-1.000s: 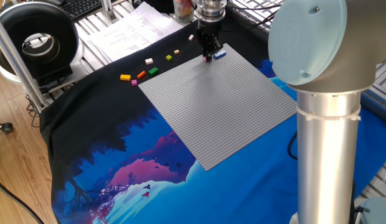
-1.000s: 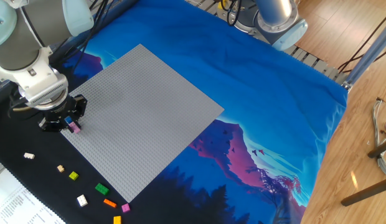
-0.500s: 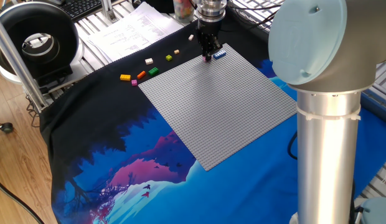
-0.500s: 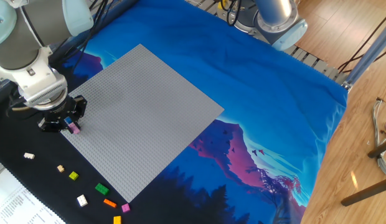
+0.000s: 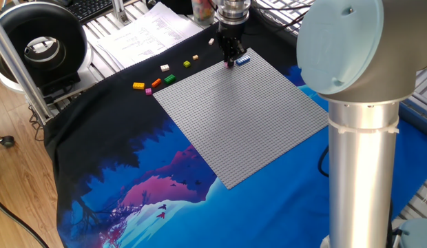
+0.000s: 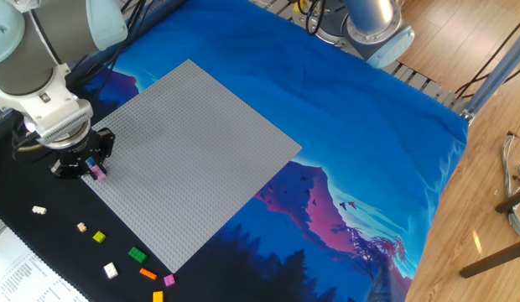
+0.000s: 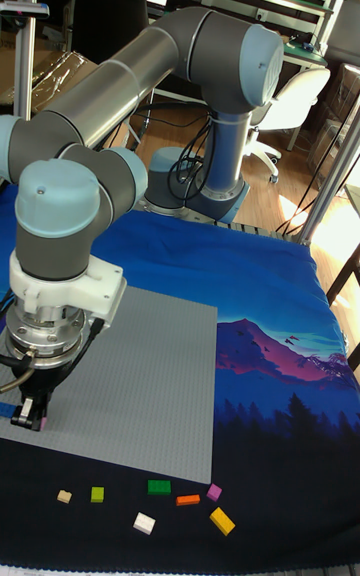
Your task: Build with small Lego blocks
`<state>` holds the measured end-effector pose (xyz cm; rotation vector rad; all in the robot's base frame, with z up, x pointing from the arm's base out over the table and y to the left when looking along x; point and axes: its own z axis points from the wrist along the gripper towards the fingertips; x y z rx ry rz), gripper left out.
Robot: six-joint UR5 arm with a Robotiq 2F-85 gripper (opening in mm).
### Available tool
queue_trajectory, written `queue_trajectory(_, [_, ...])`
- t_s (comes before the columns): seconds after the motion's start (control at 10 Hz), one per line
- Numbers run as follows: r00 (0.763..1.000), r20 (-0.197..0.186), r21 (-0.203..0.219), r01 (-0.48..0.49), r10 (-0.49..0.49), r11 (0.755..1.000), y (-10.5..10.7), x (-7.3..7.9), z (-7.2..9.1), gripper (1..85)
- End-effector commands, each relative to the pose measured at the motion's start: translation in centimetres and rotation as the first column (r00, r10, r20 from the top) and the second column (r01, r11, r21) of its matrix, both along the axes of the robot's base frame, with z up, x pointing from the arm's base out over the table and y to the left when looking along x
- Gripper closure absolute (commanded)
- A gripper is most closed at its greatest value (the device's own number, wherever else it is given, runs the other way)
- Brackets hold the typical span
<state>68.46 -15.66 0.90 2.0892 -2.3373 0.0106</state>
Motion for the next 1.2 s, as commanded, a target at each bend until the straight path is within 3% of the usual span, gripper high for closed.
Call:
queue_trajectory(0.0, [1.0, -0.004, 0.002, -0.025, 0.025, 1.0, -0.25, -0.13, 0.09, 68.0])
queue_trajectory(0.5, [0.999, -0.01, -0.001, -0.041, 0.041, 0.999, -0.37, -0.19, 0.01, 68.0])
queue_trajectory(1.1, [0.999, -0.021, 0.029, -0.028, 0.029, 0.999, 0.32, -0.47, 0.05, 68.0])
